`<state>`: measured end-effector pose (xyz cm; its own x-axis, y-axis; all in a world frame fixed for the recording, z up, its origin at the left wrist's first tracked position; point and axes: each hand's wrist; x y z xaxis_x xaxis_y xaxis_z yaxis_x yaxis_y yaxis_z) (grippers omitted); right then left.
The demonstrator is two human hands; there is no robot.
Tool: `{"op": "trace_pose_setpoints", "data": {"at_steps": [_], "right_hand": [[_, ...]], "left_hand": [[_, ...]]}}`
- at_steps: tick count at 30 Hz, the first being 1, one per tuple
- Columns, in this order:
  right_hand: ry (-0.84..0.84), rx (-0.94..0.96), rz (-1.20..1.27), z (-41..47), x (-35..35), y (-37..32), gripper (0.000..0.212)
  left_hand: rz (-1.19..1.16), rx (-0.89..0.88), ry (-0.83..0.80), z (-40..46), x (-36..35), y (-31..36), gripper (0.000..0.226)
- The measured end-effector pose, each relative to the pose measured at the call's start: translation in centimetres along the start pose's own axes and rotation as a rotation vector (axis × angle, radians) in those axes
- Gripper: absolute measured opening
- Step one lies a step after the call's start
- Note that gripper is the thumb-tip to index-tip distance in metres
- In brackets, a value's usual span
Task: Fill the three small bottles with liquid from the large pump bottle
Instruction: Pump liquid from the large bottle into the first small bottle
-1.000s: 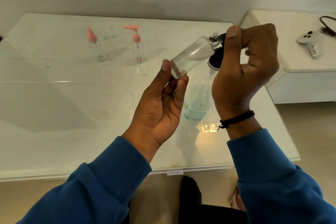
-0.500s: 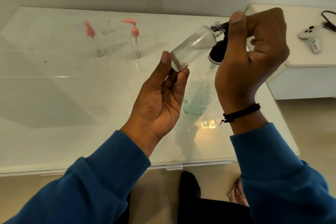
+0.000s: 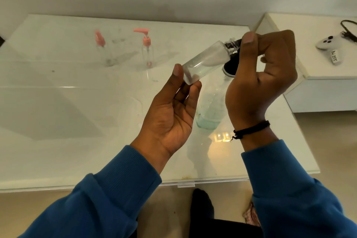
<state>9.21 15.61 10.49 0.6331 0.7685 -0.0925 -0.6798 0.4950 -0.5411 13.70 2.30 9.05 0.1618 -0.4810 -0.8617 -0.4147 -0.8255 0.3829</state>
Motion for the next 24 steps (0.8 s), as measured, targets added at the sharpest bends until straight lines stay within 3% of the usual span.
{"op": "trace_pose_setpoints", "data": {"at_steps": [5,11,15,20,24], "right_hand": [[0.007,0.043,-0.018,0.65,-0.13,-0.21,0.032],[-0.006,0.016,-0.007,0.32,0.05,-0.07,0.031],[0.005,0.04,-0.027,0.6,-0.07,-0.21,0.033],[-0.005,-0.005,0.003,0.22,0.07,-0.01,0.033],[0.005,0.039,-0.018,0.93,-0.02,-0.27,0.032]], "left_hand": [[0.006,0.002,-0.02,0.05,-0.17,0.08,0.062],[0.012,0.0,-0.007,0.04,-0.12,0.0,0.075],[0.002,0.003,-0.023,0.02,-0.16,0.1,0.06],[0.018,-0.001,-0.007,-0.09,-0.23,0.08,0.065],[0.037,-0.012,-0.012,-0.08,-0.36,0.21,0.05]]}}
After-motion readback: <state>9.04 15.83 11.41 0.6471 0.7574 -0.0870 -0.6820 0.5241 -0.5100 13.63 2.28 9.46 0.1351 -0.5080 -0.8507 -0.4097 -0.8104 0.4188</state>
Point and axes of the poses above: each hand's wrist, its own z-axis towards the middle knuckle, its own x-axis out of the back of the hand, y = z × x, and after that the axes turned 11 degrees about z, right-handed
